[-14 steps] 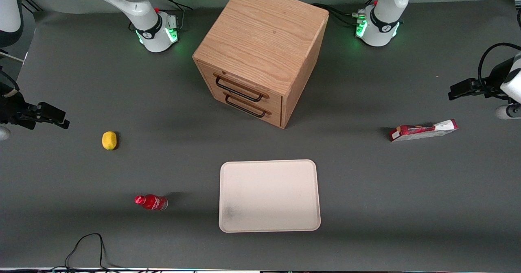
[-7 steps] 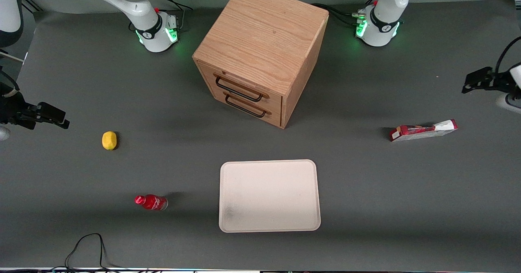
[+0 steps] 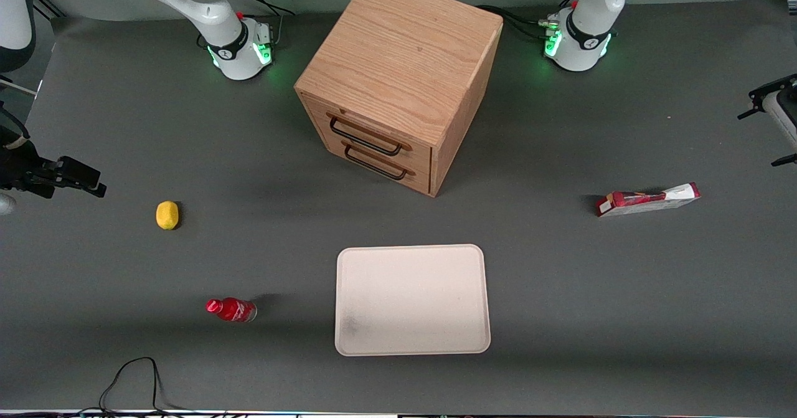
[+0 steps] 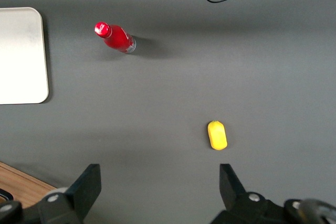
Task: Place red cookie box on tray
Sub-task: 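Move the left gripper toward the red plaid cookie box, then lower the open left gripper over the cookie box's end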
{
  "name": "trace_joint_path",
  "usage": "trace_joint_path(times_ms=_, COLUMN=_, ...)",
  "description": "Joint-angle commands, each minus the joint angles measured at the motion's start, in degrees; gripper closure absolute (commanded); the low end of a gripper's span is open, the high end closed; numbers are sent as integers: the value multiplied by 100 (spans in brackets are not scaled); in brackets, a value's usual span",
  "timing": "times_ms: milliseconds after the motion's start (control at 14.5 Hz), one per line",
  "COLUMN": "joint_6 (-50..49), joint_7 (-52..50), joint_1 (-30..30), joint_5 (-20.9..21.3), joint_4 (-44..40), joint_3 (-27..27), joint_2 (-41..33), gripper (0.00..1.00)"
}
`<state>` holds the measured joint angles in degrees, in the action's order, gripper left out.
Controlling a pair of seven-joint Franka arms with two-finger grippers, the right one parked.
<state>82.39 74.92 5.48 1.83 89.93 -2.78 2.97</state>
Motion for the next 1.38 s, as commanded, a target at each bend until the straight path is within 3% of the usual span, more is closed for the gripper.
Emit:
trace_joint_path(times_ms=0, joint_6=-223, joint_7=932, joint_1=32, joint_5=1, joint_4=-90, joint_3=49, joint_2=-103, gripper=0)
trace_joint_path(times_ms=414, joint_6=189, joint_7=1447, joint_1=199, joint_5=-130, joint_4=506, joint_3=23, joint_2=-104, gripper=0)
trace_joint_path(times_ms=1310, joint_6=3430, joint_7=1858, joint_1=217, joint_5=-289, joint_4=3116, joint_3=49, joint_2=-104, gripper=4)
